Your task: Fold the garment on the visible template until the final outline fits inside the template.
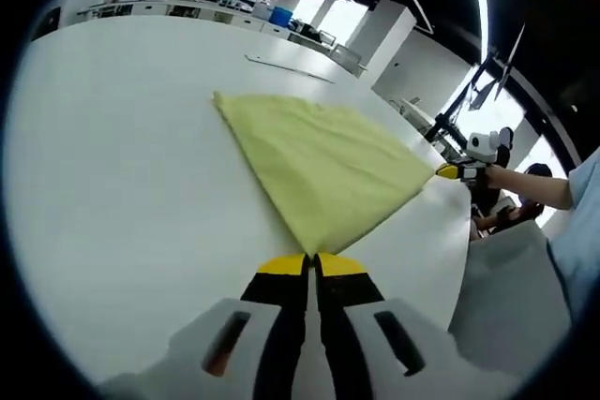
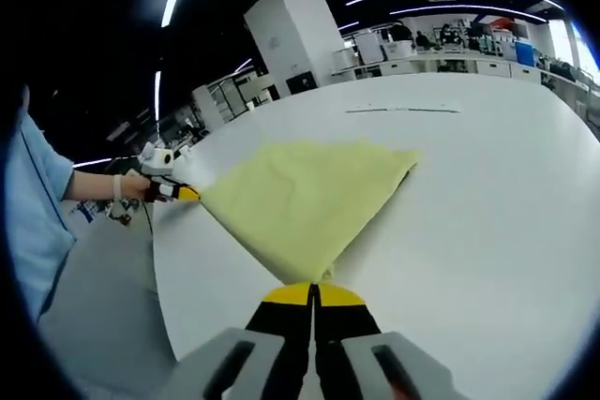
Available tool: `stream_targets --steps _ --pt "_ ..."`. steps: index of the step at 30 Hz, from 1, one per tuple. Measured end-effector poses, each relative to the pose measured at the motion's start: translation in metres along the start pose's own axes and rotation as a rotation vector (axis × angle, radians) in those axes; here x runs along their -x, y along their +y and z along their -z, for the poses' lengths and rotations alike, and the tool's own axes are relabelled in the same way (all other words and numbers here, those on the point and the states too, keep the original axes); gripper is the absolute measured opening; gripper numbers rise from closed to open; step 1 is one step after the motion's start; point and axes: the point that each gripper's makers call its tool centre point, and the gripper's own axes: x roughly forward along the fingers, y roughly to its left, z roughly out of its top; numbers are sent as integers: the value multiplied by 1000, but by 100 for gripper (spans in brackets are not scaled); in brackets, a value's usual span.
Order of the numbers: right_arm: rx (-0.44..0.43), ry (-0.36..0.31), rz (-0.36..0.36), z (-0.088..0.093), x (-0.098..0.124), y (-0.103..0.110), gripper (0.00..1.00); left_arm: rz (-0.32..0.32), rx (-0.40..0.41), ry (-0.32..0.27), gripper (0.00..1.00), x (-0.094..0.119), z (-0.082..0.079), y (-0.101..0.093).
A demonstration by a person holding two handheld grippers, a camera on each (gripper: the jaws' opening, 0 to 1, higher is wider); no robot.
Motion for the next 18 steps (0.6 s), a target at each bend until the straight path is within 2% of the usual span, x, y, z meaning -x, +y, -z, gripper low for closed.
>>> stream_targets --steps 4,8,13,18 --pt "-31 -4 17 13 11 1 0 26 -2 17 0 -2 9 -11" --pt "-66 -28 30 17 20 3 0 57 -3 37 0 -3 15 -19" --pt "-87 -36 43 24 26 6 0 65 -7 53 0 -3 18 -21" --pt "-95 -41 50 28 28 11 0 68 -4 42 0 0 22 -21"
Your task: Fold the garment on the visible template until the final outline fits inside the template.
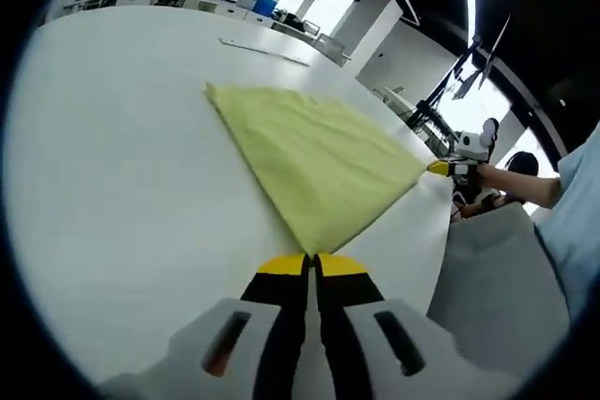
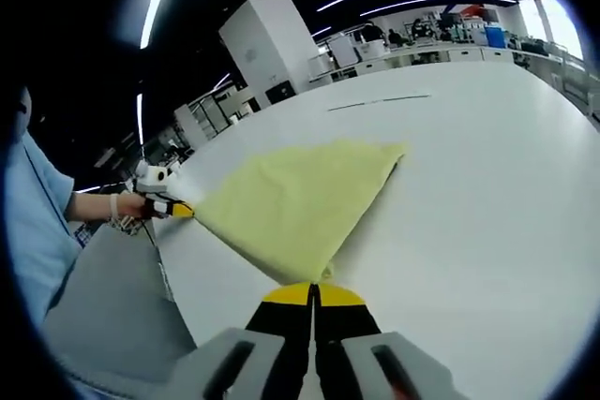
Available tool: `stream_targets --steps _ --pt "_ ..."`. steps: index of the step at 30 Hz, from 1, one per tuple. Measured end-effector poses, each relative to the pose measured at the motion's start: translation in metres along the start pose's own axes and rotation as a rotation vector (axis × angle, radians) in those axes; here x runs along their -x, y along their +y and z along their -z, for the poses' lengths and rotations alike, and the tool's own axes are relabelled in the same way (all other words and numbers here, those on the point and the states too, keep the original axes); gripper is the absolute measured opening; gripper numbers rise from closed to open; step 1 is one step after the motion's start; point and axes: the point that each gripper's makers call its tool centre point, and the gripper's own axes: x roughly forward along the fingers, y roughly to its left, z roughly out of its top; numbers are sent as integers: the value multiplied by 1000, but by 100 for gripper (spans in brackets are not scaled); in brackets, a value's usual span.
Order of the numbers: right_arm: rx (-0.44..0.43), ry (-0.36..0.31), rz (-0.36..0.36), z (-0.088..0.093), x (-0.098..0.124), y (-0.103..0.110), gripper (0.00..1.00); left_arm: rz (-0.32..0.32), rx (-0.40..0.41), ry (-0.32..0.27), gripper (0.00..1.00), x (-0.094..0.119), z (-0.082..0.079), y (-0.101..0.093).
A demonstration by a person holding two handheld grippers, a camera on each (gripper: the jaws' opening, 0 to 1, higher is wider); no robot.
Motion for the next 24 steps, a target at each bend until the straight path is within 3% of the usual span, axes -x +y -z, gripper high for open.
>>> stream_targets --steps 3,13,15,17,19,24 --pt "-18 -3 2 3 1 0 0 -3 27 -17 0 1 0 2" --pt "-18 0 14 4 0 0 0 -13 8 -41 1 4 0 -3" --pt "-29 -10 16 2 1 0 0 -4 25 -59 5 6 -2 -4" --pt "-31 -26 42 1 4 -5 0 -17 41 -83 17 8 -6 -2" --pt "-33 -37 51 -1 7 -8 11 -28 23 -116 28 13 -13 -4" --pt "15 -87 118 -14 15 -15 52 -89 -27 -147 62 20 -24 0"
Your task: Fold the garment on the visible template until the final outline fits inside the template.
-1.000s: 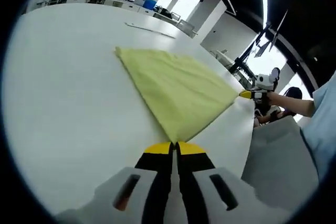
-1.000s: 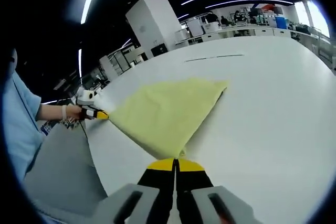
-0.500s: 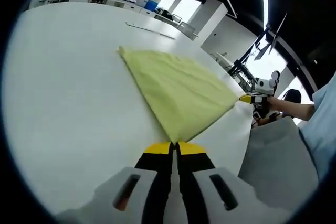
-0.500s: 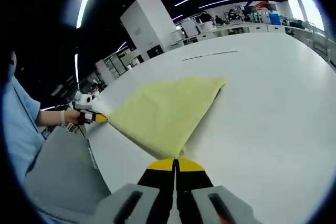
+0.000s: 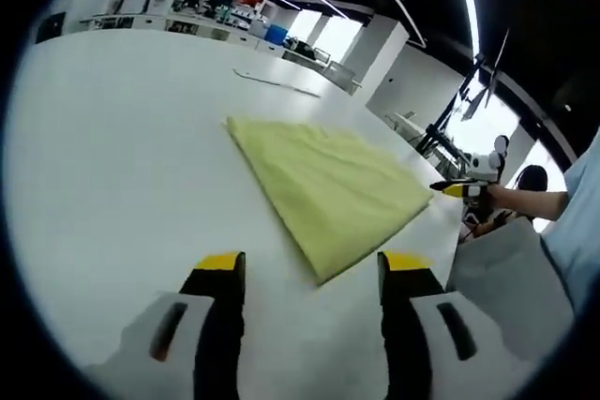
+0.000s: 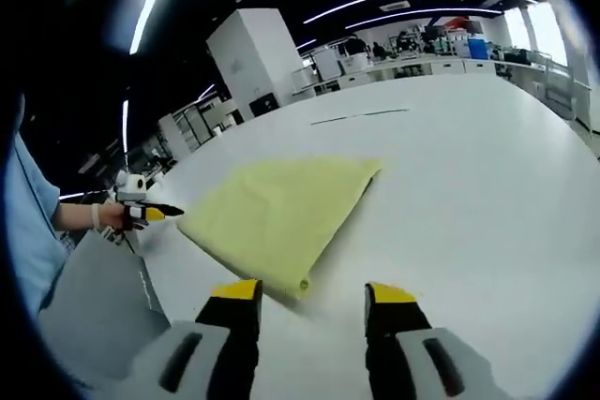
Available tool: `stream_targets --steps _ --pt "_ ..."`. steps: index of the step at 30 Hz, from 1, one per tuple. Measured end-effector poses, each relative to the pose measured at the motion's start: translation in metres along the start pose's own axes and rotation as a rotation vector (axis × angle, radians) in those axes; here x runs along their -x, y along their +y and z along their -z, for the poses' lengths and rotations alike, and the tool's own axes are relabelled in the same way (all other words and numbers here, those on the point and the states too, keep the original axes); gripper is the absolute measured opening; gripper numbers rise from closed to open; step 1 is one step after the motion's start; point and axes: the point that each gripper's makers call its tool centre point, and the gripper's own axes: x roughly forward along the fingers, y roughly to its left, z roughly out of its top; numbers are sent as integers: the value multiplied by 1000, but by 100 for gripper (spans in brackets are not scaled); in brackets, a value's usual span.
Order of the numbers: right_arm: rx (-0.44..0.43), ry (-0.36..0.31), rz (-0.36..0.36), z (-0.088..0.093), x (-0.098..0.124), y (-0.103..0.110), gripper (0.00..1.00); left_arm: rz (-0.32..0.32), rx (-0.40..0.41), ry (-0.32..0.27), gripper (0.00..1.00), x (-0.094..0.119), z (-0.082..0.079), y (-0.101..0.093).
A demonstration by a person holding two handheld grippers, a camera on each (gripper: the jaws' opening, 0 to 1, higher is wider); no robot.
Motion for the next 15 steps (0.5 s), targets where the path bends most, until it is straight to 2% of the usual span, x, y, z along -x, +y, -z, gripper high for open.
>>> stream_targets --steps 6,8,10,15 --pt "38 -33 18 -11 3 4 87 -60 -46 -31 99 1 -11 5" --pt "68 -38 27 -12 2 5 99 -72 -87 -24 99 1 -13 5" --pt "86 -35 31 -12 4 4 100 -56 -140 -3 99 1 -11 1" --pt "96 -40 39 -12 5 5 100 -53 -165 7 99 1 -9 -5"
